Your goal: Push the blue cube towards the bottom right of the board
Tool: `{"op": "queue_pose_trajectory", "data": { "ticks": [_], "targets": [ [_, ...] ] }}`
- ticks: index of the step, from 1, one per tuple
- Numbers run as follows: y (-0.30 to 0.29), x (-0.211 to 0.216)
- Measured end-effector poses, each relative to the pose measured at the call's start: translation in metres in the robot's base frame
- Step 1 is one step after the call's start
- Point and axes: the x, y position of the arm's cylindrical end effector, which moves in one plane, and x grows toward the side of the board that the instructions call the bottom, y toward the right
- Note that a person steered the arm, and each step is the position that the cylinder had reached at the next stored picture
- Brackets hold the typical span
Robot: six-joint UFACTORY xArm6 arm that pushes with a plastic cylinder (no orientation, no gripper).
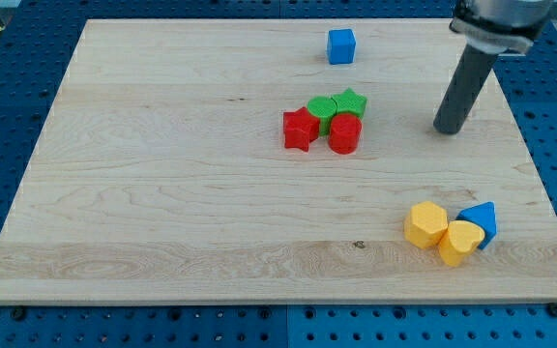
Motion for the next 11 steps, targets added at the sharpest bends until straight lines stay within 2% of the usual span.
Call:
{"op": "queue_pose_trajectory", "data": {
  "ticks": [2, 3, 4, 5, 6, 8, 11],
  "targets": [
    [0.004, -0.069],
    [-0.003, -0.119],
    [-0.033, -0.154],
    [-0.066, -0.168],
    [-0.102, -0.17],
    [-0.127, -0.115],
    [-0.18, -0.072]
  ]
}}
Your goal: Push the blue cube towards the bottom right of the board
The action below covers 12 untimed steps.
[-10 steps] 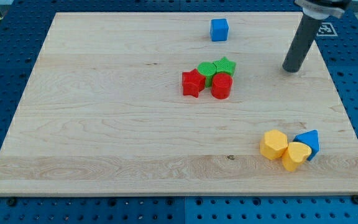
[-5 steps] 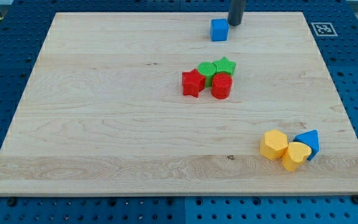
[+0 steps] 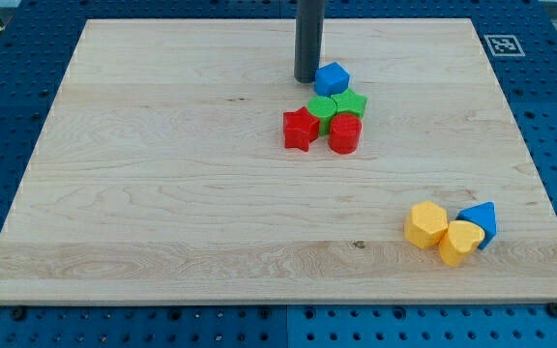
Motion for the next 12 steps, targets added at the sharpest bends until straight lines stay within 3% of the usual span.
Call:
{"op": "queue_pose_trajectory", "data": {
  "ticks": [2, 4, 5, 7, 9, 11, 12],
  "targets": [
    [0.015, 0.026],
    [0.061, 0.018],
    [0.076, 0.041],
    [0.099, 0.001],
    [0.144, 0.026],
    [0.151, 0.061],
    [0.167, 0.048]
  ]
}}
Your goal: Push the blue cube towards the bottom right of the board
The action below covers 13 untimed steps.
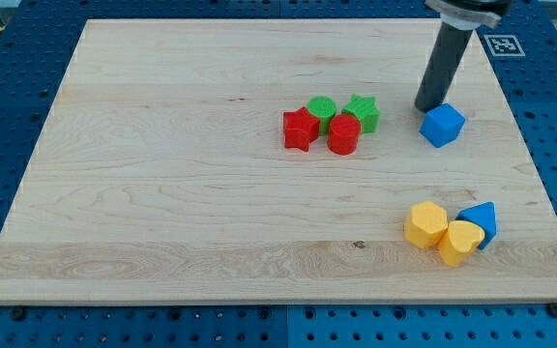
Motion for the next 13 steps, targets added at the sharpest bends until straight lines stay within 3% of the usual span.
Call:
{"op": "queue_pose_trajectory", "data": {
  "ticks": [2, 5, 11, 13],
  "targets": [
    [0.021, 0.02],
    [-0.021, 0.034],
    [-0.098, 0.111],
    [-0.063, 0.121]
  ]
}}
